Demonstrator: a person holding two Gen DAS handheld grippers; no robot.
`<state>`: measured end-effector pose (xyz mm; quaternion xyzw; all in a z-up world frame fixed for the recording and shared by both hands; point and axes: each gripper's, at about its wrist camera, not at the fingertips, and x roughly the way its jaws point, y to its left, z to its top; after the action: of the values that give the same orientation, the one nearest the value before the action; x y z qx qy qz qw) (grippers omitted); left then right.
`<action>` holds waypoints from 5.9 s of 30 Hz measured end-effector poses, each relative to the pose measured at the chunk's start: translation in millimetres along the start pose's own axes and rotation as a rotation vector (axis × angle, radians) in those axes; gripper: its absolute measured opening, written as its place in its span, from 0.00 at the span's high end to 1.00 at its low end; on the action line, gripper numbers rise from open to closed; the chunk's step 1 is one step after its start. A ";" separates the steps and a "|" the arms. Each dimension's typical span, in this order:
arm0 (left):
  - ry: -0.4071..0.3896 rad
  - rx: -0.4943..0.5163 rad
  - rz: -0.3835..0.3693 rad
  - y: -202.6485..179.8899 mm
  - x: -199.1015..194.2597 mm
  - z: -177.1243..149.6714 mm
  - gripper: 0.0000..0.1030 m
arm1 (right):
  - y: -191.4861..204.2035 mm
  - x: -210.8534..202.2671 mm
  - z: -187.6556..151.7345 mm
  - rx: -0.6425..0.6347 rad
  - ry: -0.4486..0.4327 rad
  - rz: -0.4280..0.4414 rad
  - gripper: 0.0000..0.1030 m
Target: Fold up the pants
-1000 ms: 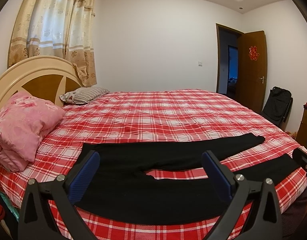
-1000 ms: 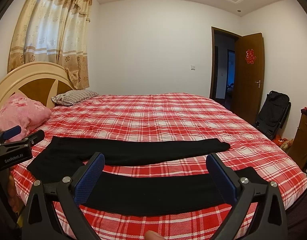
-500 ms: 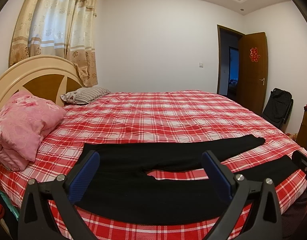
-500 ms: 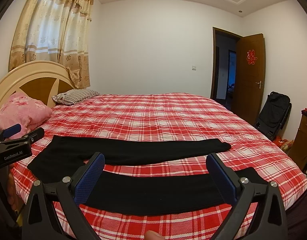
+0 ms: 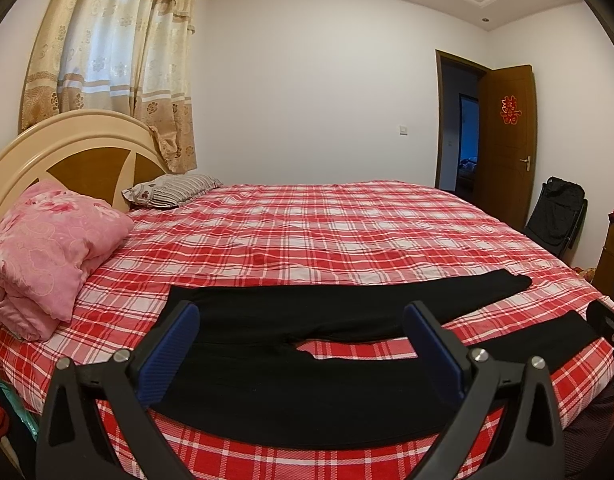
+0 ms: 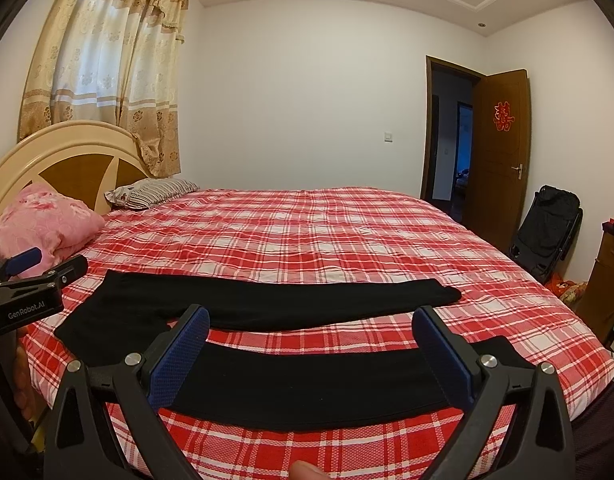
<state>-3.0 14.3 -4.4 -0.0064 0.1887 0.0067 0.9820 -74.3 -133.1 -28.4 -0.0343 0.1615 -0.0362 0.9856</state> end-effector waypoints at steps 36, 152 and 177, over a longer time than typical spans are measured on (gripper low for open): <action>0.220 0.021 0.179 177.3 182.7 7.4 0.01 | -79.7 109.7 21.0 0.035 0.143 -0.103 0.01; 0.320 0.027 -0.335 273.5 143.2 -113.2 0.68 | -317.5 103.6 -78.3 0.156 0.350 -0.028 0.91; 0.369 -0.131 -0.261 285.5 129.5 -106.4 0.41 | -194.7 75.4 -29.5 0.039 0.356 0.073 0.52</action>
<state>73.3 299.5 -154.1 -0.0954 0.3615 -0.1096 0.9210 -24.2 -334.7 -64.7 -0.0025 0.3340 -0.0088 0.9425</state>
